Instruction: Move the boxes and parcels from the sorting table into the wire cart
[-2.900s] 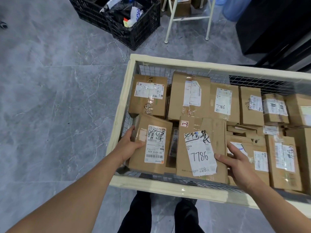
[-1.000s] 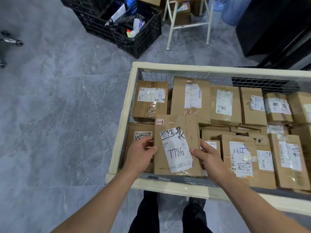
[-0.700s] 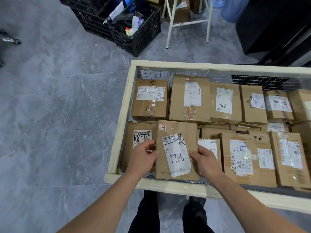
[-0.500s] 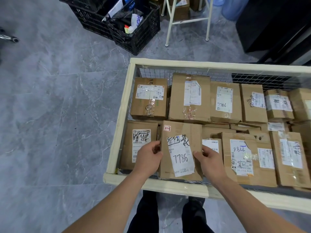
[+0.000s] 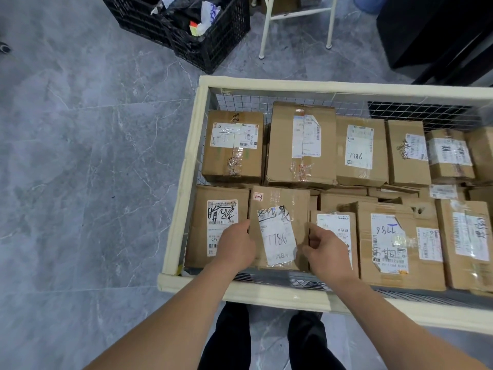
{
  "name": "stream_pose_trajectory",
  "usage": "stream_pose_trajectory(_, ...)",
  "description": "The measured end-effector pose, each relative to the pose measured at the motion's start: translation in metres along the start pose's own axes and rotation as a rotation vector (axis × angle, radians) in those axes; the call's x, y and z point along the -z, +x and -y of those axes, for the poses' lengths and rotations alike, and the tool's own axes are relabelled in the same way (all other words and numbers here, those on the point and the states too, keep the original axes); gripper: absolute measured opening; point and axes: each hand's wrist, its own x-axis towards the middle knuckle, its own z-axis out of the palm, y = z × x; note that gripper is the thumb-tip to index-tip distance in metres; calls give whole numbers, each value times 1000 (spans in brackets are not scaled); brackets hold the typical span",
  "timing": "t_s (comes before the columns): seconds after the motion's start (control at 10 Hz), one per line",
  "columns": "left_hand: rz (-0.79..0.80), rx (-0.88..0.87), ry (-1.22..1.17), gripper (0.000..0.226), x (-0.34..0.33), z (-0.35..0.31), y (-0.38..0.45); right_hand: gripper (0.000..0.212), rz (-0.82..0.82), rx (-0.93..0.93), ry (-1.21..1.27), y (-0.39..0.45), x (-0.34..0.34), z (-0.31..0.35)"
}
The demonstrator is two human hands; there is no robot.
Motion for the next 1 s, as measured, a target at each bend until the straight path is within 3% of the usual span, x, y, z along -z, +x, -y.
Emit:
stream_pose_trajectory(0.2,39,-60,178,40,-2,0,1,29,51,29,-203,2,-4,3)
stream_pose_trajectory(0.4,76,-122,338,21,7,-6,-2,7,109,91,-337,8,-3,5)
stream_pose_trajectory(0.7,147,-113,471,39,17,-12,-9,18,215,128,-381,4,2,6)
stream_pose_trajectory(0.8,103,-124,511,30,19,-15,-14,23,192,164,-347,-1,6,9)
stream_pose_trajectory(1.0,-92,-276,639,42,18,-23,-25,17,83,345,-390,-9,21,16)
